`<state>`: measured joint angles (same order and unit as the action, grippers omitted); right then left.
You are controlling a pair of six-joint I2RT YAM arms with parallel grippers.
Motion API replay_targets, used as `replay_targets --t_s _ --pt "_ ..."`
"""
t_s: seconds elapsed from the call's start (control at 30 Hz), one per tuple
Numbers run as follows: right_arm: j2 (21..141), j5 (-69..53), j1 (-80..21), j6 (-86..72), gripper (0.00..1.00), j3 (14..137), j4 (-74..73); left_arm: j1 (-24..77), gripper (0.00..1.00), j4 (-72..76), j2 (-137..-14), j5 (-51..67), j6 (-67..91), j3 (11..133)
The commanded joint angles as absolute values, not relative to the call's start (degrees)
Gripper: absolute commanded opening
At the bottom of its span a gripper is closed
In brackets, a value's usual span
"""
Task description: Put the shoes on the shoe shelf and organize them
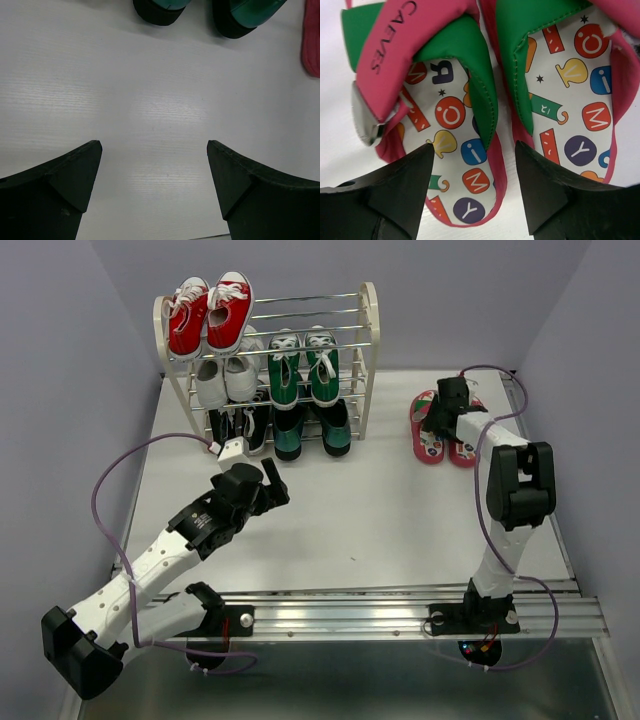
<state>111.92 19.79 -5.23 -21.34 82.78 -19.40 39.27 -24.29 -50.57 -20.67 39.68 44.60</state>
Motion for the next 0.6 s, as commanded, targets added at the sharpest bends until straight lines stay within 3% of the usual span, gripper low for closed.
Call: replay_targets --t_s 0.0,0.2,0.57 --pt "114.1 21.1 -4.6 -23.5 0.7 86.6 -17.7 39.3 0.99 -24.3 -50.0 -22.4 38.9 46.3" --pt "115.7 22.1 -4.0 -25.4 0.62 88.0 -16.4 39.3 0.99 -24.2 -50.2 -22.4 39.1 46.1" --pt "120.6 20.8 -1.2 -23.3 0.63 91.1 -11.1 39.3 0.99 -24.5 -50.5 -22.3 39.3 46.2"
